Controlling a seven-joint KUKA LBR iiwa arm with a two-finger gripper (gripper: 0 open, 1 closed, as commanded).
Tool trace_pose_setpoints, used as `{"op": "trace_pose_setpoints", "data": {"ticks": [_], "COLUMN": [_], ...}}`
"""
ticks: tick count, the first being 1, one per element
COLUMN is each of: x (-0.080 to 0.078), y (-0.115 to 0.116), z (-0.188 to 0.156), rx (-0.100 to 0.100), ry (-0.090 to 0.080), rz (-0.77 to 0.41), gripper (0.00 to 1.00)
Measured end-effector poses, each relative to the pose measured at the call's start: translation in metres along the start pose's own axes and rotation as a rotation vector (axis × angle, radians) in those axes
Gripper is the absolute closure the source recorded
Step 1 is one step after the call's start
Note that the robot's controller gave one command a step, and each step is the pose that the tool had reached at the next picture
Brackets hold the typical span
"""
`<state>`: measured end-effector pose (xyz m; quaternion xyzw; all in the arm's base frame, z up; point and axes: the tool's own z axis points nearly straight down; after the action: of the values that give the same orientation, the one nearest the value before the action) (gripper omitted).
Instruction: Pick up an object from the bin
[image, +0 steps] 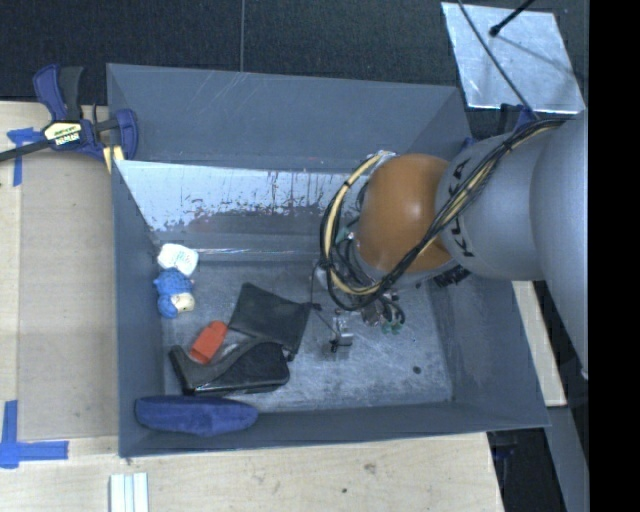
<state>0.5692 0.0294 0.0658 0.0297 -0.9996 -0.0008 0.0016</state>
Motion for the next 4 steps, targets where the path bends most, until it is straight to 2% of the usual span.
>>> {"op": "trace_pose_setpoints", "data": {"ticks": [1, 2, 3, 4], "x": [-0.002, 0.013, 0.034, 0.016], "y": [-0.002, 0.003, 0.003, 0.009], "z": [-0.005, -0.123, -0.068, -0.083], "rx": [0.001, 0.001, 0.001, 0.0], "ry": [-0.008, -0.015, -0.001, -0.008], "rz": [0.003, 0.105, 0.441, 0.678], "gripper": [1.0, 1.0, 1.0, 1.0]}}
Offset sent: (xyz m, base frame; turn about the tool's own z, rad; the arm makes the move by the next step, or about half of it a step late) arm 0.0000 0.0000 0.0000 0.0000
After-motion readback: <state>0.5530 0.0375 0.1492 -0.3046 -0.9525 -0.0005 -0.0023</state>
